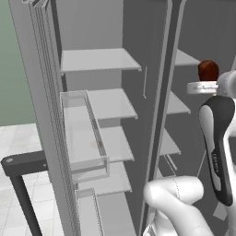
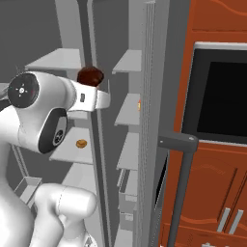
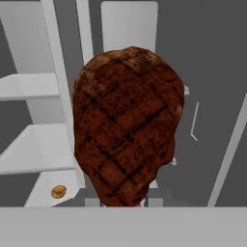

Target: There's a steak in the fridge that needs to be moved to the freezer for freezing. Pick up the steak from the fridge, place it on any shelf in the freezer, and close the fridge and freezer doors when done.

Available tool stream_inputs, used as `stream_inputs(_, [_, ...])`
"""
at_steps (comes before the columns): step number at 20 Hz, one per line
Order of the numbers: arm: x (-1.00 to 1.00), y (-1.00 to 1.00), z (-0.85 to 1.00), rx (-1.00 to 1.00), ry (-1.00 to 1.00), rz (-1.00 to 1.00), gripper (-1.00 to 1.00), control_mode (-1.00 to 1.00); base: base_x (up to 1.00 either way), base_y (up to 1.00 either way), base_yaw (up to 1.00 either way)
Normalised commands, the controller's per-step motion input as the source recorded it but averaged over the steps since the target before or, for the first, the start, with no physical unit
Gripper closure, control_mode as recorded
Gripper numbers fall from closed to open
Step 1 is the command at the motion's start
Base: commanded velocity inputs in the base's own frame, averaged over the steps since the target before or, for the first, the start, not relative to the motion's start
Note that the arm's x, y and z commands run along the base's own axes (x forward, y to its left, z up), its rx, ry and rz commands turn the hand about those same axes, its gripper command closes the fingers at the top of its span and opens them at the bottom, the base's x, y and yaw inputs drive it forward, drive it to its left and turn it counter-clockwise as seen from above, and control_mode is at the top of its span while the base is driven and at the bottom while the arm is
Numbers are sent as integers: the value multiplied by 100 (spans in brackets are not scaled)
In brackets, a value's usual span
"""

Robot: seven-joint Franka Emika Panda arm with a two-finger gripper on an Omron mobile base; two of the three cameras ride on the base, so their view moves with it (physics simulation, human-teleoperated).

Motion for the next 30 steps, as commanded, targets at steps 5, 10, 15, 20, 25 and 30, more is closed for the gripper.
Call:
stream_inputs(5, [44, -12, 13, 0, 0, 0, 100, -100, 0, 0, 0])
stream_inputs(10, [41, -27, 13, 0, 0, 0, 100, -100, 0, 0, 0])
stream_inputs(15, [43, -23, 2, 0, 0, 0, 100, -100, 0, 0, 0])
stream_inputs(20, [44, -21, 0, 0, 0, 0, 100, -100, 0, 0, 0])
stream_inputs(25, [38, -23, 0, 0, 0, 0, 100, -100, 0, 0, 0])
stream_inputs(30, [45, -14, 0, 0, 2, 0, 100, -100, 0, 0, 0])
